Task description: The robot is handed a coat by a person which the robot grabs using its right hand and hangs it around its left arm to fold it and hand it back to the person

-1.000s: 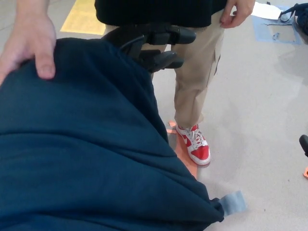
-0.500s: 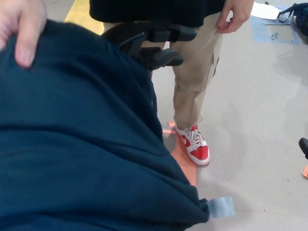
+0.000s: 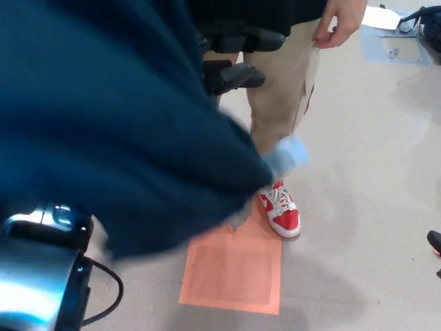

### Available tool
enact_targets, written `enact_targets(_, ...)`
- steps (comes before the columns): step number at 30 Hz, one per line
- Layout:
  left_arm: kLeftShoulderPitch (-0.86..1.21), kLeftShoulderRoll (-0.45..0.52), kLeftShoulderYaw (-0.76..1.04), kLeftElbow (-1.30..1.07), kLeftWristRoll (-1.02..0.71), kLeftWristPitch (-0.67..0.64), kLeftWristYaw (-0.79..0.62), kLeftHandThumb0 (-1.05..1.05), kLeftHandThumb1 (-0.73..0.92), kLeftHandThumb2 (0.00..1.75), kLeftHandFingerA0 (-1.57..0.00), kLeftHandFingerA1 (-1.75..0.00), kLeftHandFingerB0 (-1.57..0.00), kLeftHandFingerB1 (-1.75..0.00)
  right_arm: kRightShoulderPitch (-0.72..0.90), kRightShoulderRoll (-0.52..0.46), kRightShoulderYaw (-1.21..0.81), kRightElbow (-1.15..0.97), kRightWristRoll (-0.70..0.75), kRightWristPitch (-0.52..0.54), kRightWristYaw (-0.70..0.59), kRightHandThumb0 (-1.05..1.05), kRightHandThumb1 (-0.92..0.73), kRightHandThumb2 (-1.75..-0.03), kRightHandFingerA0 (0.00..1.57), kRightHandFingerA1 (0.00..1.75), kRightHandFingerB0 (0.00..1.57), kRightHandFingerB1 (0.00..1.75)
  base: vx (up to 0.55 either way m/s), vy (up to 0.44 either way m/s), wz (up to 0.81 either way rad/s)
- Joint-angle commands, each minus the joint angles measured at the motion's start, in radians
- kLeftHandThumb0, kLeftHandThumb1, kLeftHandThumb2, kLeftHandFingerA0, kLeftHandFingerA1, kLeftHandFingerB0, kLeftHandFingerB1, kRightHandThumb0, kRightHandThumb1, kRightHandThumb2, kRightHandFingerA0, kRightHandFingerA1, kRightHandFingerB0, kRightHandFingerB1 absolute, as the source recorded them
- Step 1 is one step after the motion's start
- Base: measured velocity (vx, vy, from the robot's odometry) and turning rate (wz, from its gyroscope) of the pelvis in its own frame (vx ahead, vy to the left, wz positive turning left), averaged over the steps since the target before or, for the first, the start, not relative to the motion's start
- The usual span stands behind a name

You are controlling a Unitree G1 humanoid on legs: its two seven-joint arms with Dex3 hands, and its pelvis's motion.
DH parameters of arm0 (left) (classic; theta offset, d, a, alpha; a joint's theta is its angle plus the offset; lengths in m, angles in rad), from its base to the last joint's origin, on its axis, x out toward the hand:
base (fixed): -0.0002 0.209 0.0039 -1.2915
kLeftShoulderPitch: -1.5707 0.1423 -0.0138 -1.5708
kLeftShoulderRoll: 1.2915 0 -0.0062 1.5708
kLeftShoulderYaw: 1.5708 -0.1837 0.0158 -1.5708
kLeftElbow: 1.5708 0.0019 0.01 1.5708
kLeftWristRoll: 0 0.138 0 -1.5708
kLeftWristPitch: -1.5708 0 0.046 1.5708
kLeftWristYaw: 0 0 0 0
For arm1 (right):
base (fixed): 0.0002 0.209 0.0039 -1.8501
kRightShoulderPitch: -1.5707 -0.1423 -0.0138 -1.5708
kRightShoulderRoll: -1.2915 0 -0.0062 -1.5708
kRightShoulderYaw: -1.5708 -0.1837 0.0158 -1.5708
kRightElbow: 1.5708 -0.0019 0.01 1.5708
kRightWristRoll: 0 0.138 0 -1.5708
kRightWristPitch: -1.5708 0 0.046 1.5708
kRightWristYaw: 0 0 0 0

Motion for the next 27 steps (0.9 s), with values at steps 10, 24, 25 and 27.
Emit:
enact_targets(10,0.107,0.089,0.020,-0.061,-0.024,0.005,-0.036,-0.35,0.53,1.08,0.00,-0.48,0.00,-0.47,0.003,-0.058,0.064,0.113,-0.077,-0.045,-0.034,-0.80,-0.70,-1.06,0.18,0.48,0.00,0.36,0.00,0.000,0.00)
enact_targets(24,0.593,0.270,0.282,-0.393,-0.212,0.042,-0.092,-0.66,0.83,0.65,-0.17,-0.32,-0.10,-0.24,0.015,-0.125,0.172,0.246,-0.175,-0.020,-0.076,-0.35,-0.55,-1.11,0.01,0.46,0.00,0.46,0.00,0.000,0.00)
enact_targets(25,0.643,0.269,0.309,-0.383,-0.226,0.034,-0.089,-0.69,0.81,0.65,-0.16,-0.31,-0.10,-0.22,0.018,-0.133,0.189,0.264,-0.190,-0.014,-0.083,-0.35,-0.55,-1.10,0.01,0.46,0.00,0.46,0.00,0.000,0.00)
enact_targets(27,0.711,0.268,0.335,-0.347,-0.214,-0.007,-0.070,-0.69,0.81,0.66,-0.16,-0.32,-0.10,-0.23,0.023,-0.140,0.211,0.285,-0.207,0.002,-0.097,-0.70,-0.91,-0.67,0.26,0.33,0.16,0.29,0.00,0.000,0.00)
